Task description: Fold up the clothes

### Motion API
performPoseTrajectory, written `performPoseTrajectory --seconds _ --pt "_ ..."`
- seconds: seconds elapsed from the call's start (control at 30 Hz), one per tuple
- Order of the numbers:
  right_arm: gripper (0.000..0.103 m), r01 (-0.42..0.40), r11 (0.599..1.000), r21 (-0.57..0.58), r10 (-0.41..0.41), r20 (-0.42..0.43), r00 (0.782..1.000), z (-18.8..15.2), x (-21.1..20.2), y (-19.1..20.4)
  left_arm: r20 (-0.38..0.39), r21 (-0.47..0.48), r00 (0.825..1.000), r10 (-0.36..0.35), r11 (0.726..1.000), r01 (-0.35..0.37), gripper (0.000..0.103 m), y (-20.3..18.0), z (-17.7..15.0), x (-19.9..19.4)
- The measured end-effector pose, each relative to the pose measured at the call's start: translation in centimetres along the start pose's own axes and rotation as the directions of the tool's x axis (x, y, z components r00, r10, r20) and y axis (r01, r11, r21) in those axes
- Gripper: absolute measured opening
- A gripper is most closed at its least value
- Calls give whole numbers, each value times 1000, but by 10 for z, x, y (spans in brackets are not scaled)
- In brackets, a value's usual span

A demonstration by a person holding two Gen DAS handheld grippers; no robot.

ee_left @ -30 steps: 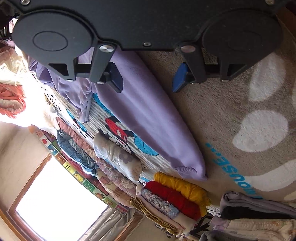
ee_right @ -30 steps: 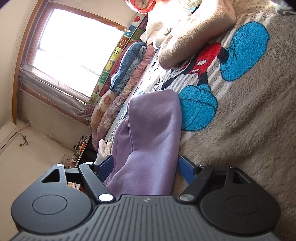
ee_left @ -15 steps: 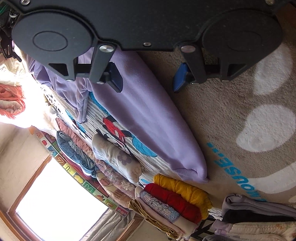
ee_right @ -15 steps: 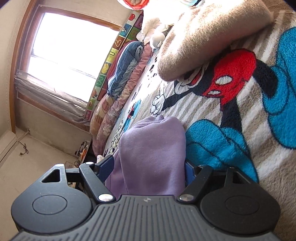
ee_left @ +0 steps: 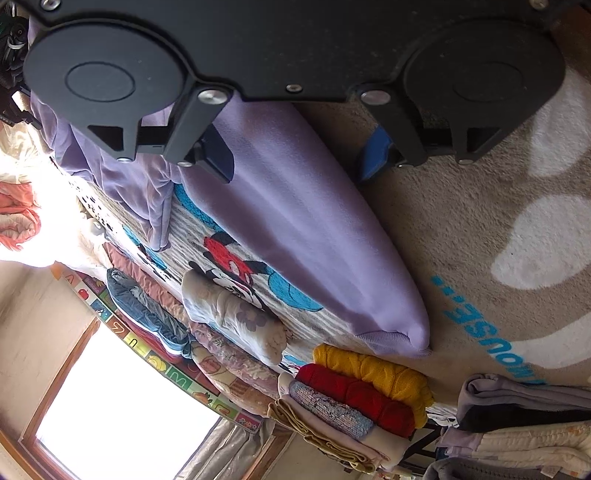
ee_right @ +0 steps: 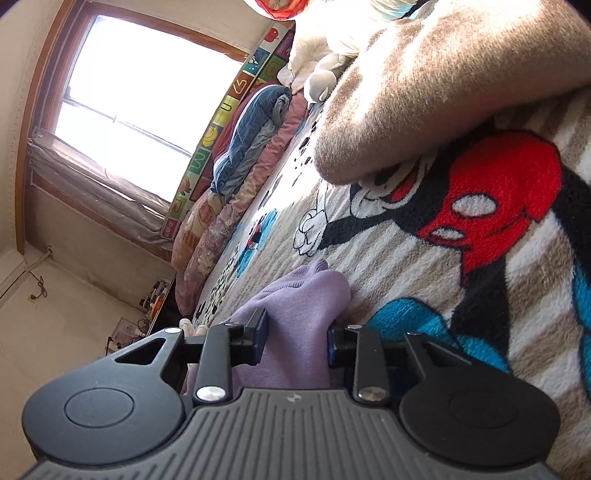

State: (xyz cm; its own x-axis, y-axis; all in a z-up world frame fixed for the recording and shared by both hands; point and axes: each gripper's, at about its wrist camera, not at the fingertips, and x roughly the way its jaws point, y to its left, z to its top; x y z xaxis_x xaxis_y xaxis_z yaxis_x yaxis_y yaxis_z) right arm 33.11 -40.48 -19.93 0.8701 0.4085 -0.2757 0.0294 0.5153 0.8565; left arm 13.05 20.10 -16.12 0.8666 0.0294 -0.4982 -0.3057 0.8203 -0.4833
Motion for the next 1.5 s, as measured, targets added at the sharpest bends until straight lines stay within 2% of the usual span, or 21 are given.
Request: performPoseTrajectory --seconds 0.13,0.33,0.67,0.77,0.93,1.03,1.1,1.13,1.2,1.27,1.4,1.43,1.5 --pt "21 46 996 -80 -42 50 998 4 -18 12 2 9 1000 7 1000 -7 73 -2 -1 0" --pt "16 126 964 -233 -101 118 988 13 -55 36 1 7 1000 9 1000 -9 73 -2 -1 -1" --pt "9 191 954 -232 -125 272 954 19 -137 30 -1 28 1000 7 1000 -7 73 -3 -4 -3" --pt "9 224 955 -193 -161 299 941 16 -154 14 -2 41 1000 7 999 -7 73 -3 -5 -4" --pt "8 261 954 -147 -207 310 928 0 -174 -10 0 35 1000 12 999 -12 73 -3 -5 -3" --pt "9 306 951 -49 -281 286 916 -10 -179 -35 3 39 1000 22 999 -22 73 -6 -5 -3" --pt "24 297 953 64 -303 275 912 -16 -184 -58 5 44 1000 28 999 -28 74 -7 -6 -3" --pt "39 238 966 103 -258 295 920 -18 -189 -66 6 49 1000 31 998 -31 74 -8 -7 -2" --pt "50 138 978 158 -185 331 925 -20 -197 -76 8 64 999 39 997 -39 77 -11 -8 -1" --pt "63 92 977 190 -154 347 925 -15 -196 -80 11 84 999 49 995 -50 78 -14 -10 0" --pt "69 63 971 230 -146 365 919 -2 -183 -83 17 118 997 69 990 -71 80 -20 -12 3" --pt "68 78 970 232 -160 363 918 1 -178 -83 19 124 997 73 989 -75 81 -21 -13 4" --pt "58 141 972 190 -200 340 919 6 -164 -79 19 132 997 72 989 -74 85 -22 -13 5"
